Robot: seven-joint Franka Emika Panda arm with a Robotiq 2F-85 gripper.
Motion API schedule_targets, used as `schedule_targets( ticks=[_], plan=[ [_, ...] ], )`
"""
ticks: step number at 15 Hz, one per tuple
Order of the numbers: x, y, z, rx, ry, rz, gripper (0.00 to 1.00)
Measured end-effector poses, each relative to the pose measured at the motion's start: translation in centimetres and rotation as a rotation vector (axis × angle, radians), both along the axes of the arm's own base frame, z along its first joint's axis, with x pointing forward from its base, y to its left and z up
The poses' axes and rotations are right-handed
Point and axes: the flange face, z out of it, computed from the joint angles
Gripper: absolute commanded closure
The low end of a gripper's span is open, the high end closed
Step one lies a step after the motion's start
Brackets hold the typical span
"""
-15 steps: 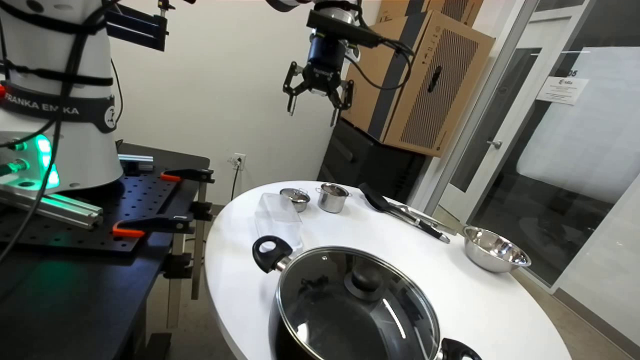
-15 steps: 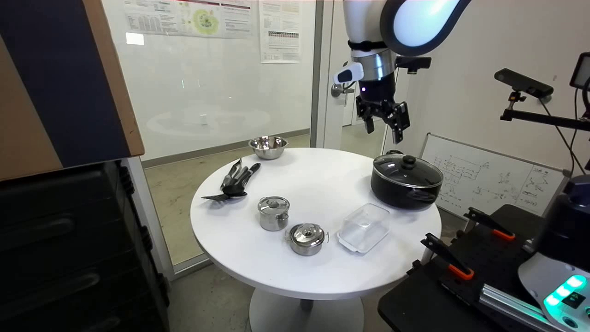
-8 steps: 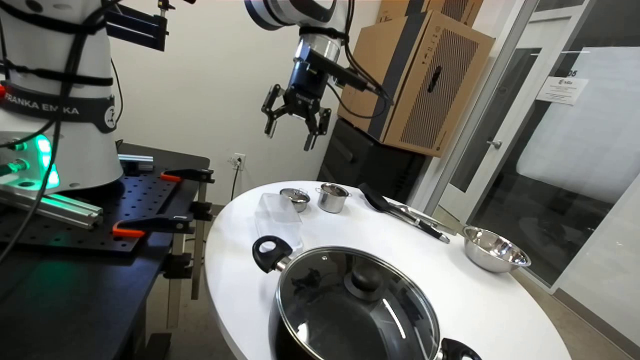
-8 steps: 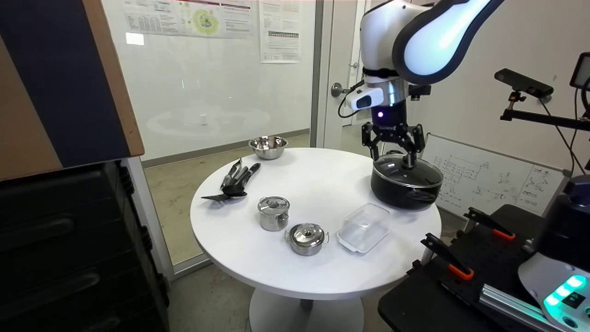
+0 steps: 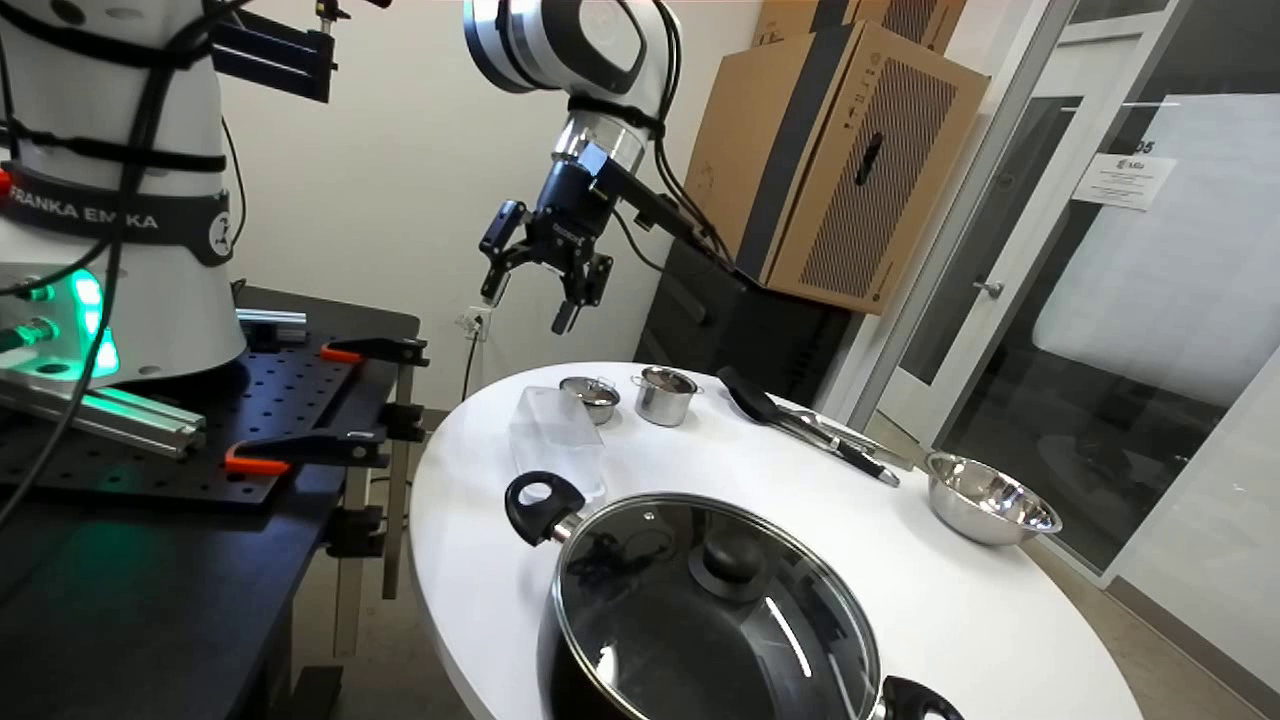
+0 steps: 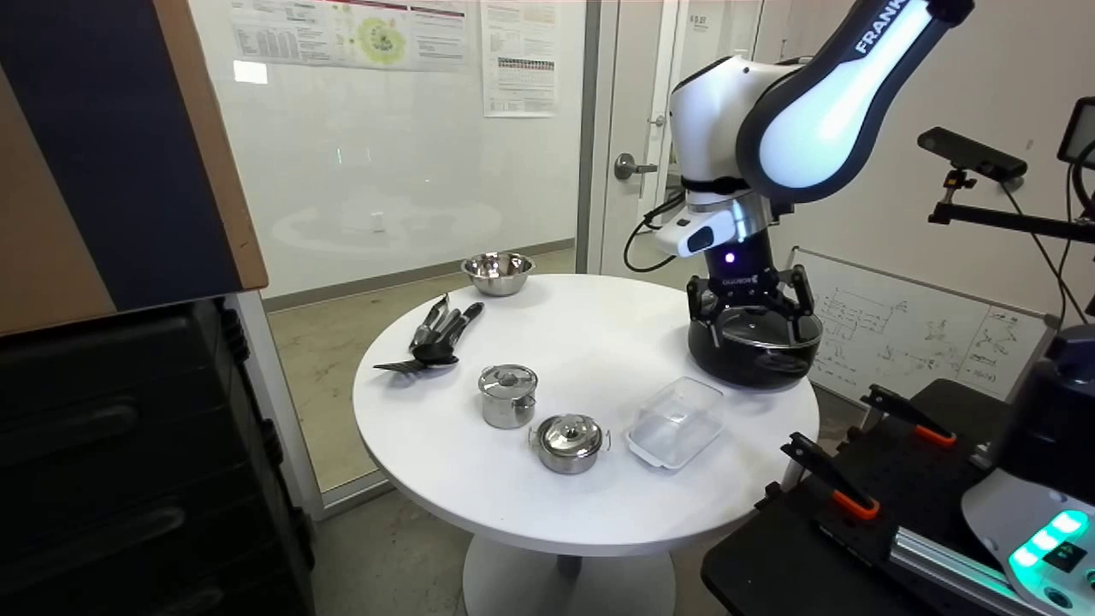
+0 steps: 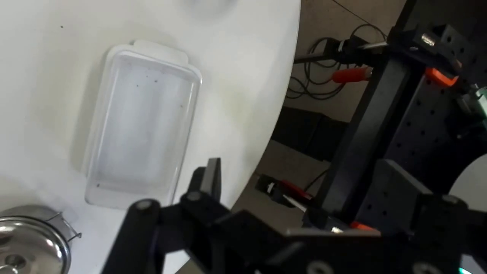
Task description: Pick up the plastic container from the table and move it forward.
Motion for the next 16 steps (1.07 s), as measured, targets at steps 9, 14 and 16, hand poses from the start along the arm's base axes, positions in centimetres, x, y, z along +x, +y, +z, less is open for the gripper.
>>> schedule_targets(
  ticks=[9, 14, 16],
  plan=[
    [1.7, 0.3, -0.2, 0.083, -0.157, -0.03, 0.0],
    [1.1, 1.2, -3.7, 0.09, -0.206, -0.031, 0.0],
    [0.8, 1.6, -5.0, 0.093, -0.228, -0.051, 0.0]
  ],
)
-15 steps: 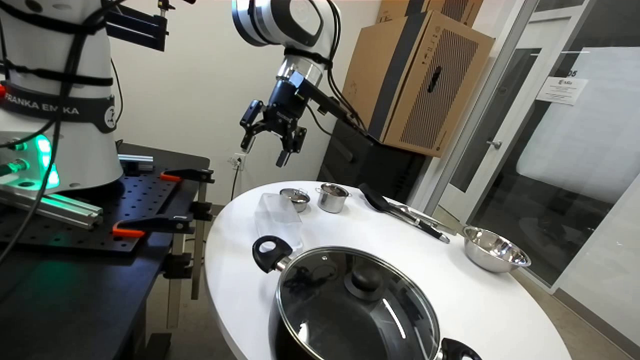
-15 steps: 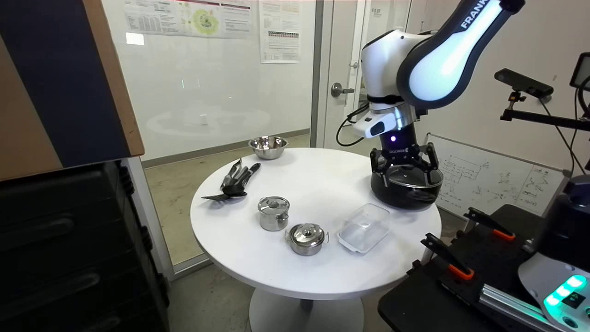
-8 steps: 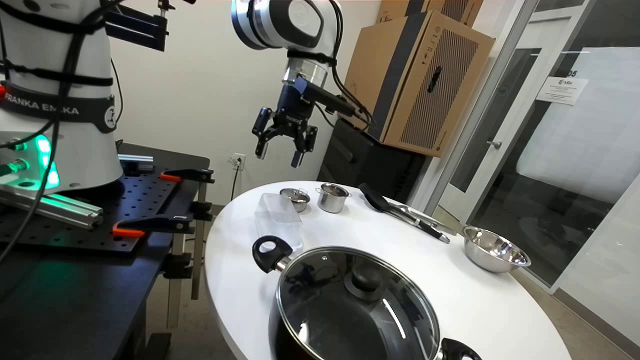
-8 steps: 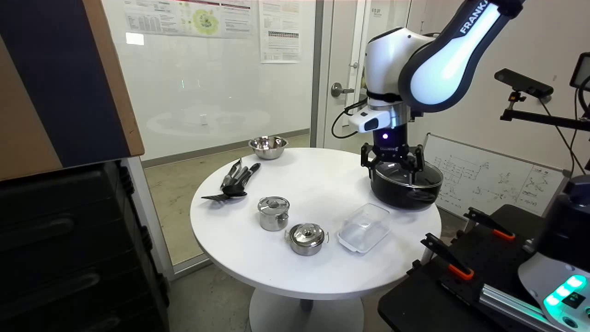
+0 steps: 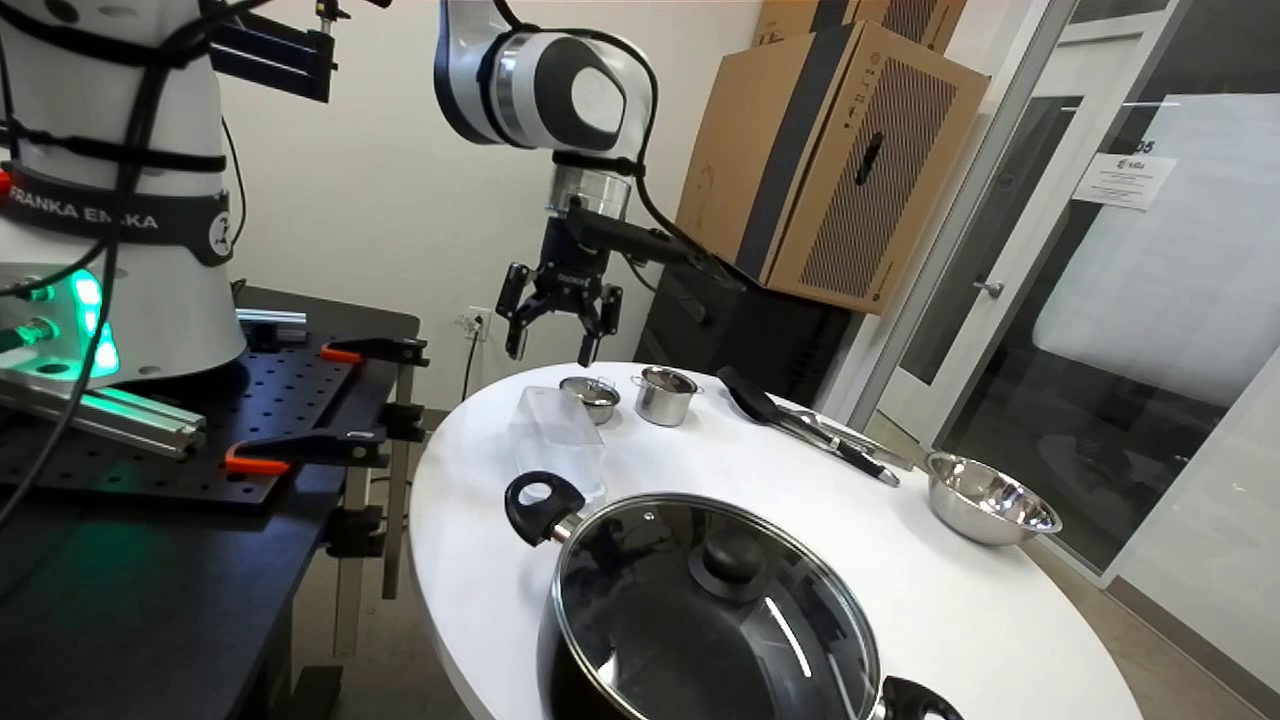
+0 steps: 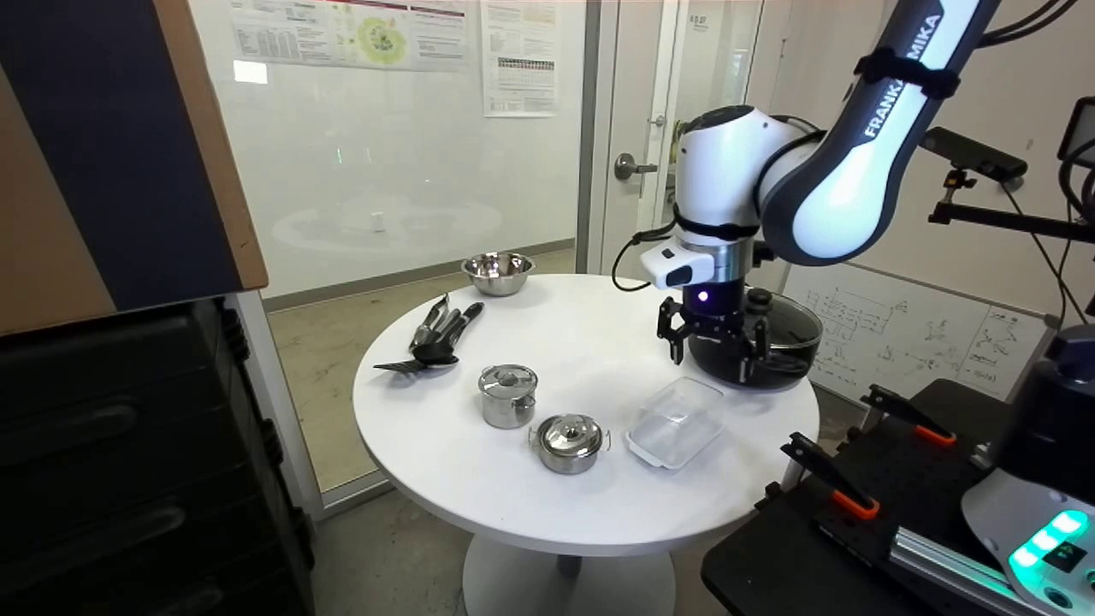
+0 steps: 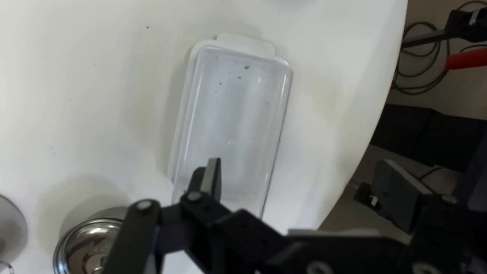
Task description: Pick up the plastic container from the table and move it forward.
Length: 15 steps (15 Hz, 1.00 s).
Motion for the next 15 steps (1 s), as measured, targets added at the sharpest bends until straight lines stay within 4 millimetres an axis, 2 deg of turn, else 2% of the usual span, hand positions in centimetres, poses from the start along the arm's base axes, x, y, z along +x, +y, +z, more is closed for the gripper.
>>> schedule_targets(
  ticks=[7, 15],
  plan=[
    [0.8, -0.6, -1.6, 0.013, -0.12, -0.111, 0.0],
    [0.9, -0.4, -5.1, -0.032, -0.121, -0.151, 0.0]
  ],
)
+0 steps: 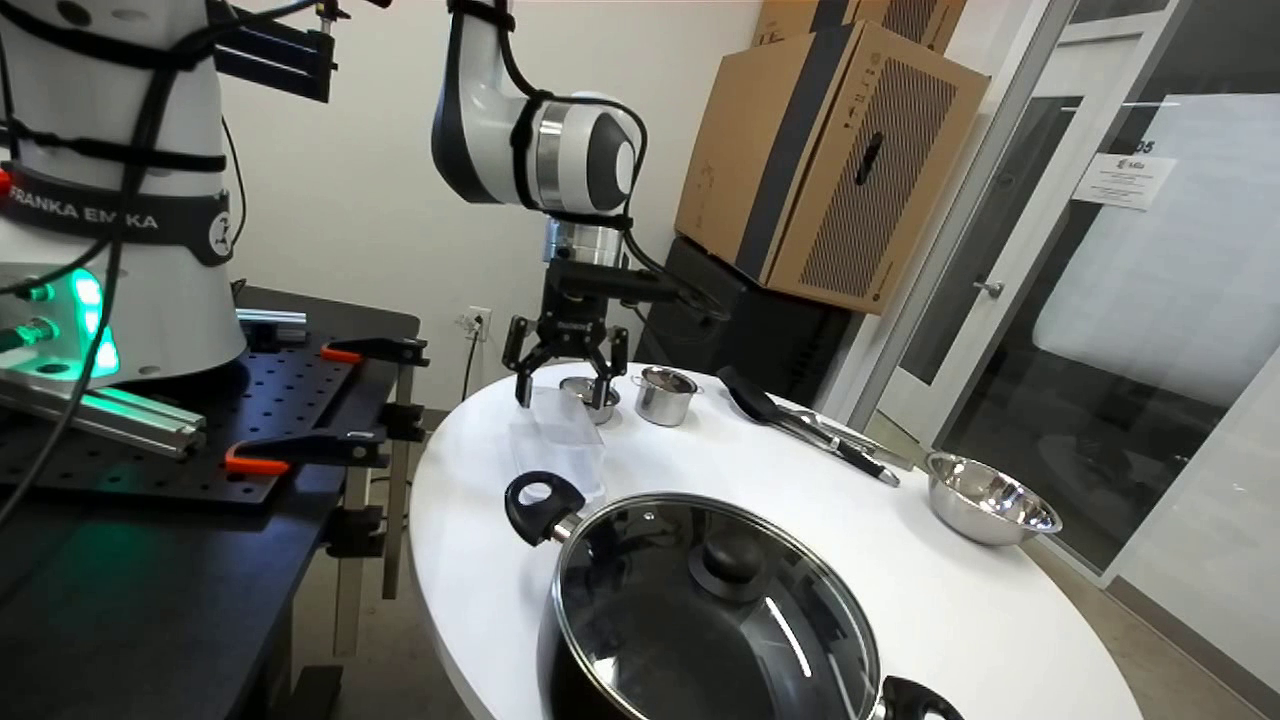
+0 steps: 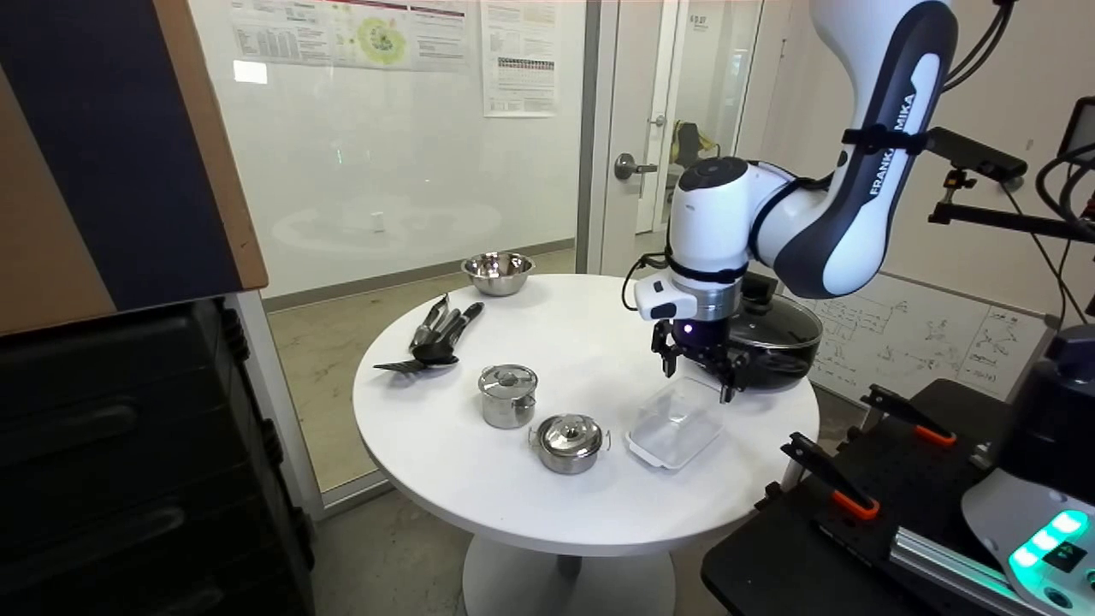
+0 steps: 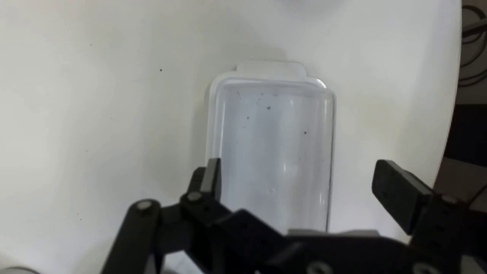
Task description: Pick up the plastic container from the table and move it forward.
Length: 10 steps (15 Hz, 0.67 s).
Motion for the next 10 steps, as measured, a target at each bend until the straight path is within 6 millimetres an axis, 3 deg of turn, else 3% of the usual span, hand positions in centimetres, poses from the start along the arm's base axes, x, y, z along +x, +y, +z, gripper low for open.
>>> schedule_targets(
  ticks=[10],
  plan=[
    [0.2, 1.1, -2.2, -0.02, -0.014, 0.006, 0.0]
  ],
)
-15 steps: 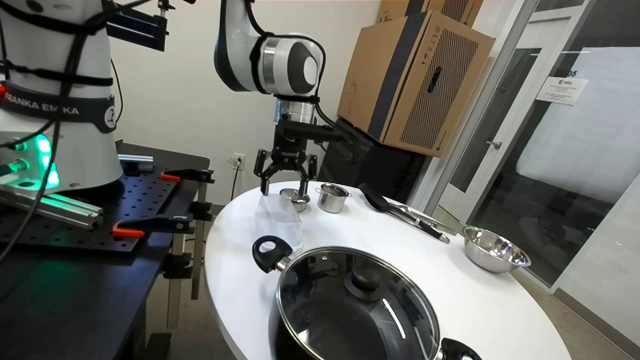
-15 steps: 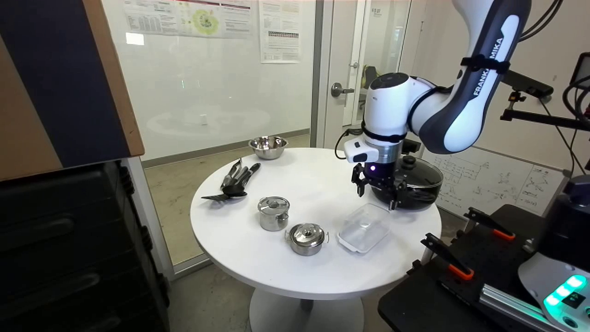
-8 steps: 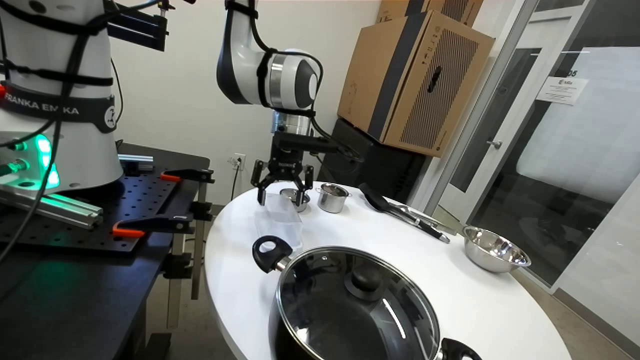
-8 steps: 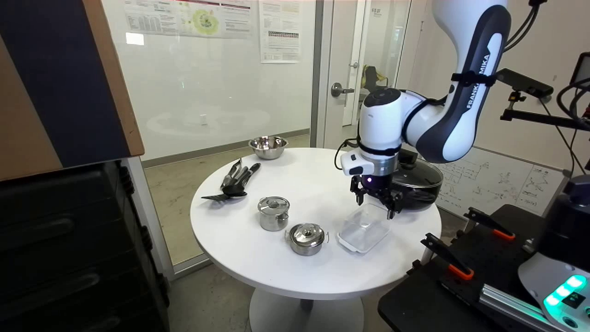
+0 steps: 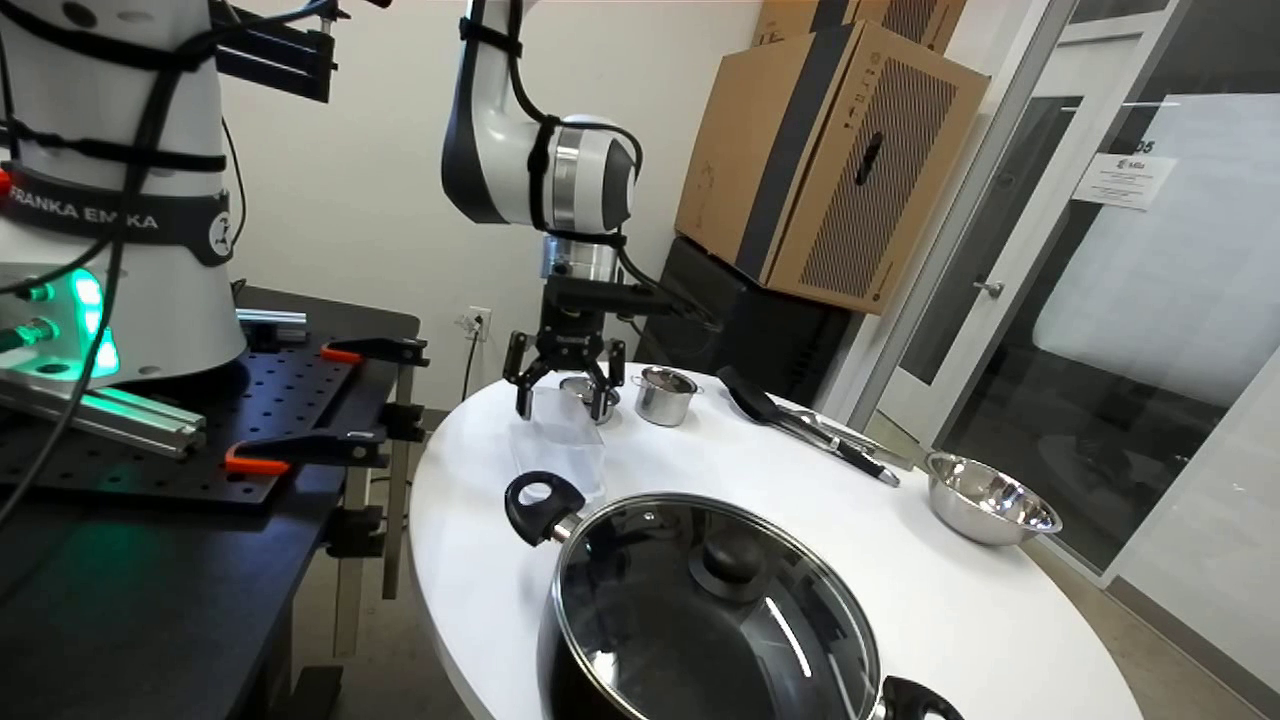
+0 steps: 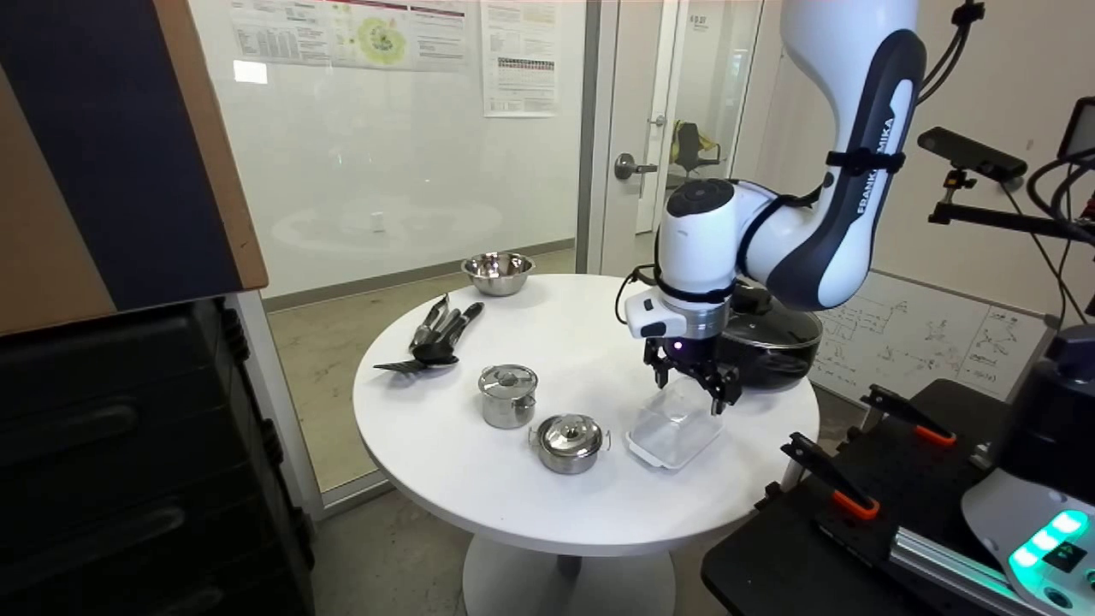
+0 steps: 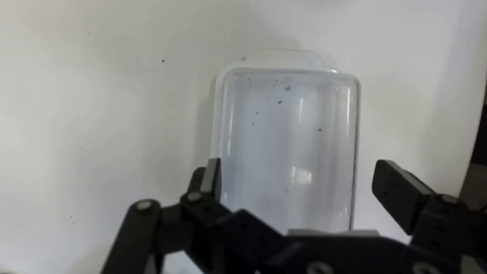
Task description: Pick up the plastic container from the table and move it forward.
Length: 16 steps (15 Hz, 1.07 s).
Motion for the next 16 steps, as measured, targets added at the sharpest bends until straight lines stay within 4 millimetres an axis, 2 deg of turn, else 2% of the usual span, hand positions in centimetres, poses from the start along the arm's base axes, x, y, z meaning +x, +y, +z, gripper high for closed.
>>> schedule_targets(
  ticks=[7, 8, 9, 10, 16],
  plan=[
    [0.13, 0.2, -0.78, -0.006, -0.01, 0.001, 0.0],
    [0.12, 0.2, -0.89, -0.007, -0.01, 0.002, 0.09],
    [0.11, 0.21, -0.99, -0.008, -0.01, 0.001, 0.28],
    [0.12, 0.22, -1.07, -0.008, -0.011, 0.0, 0.33],
    [0.18, 0.3, -1.0, -0.005, -0.022, -0.019, 0.36]
  ],
)
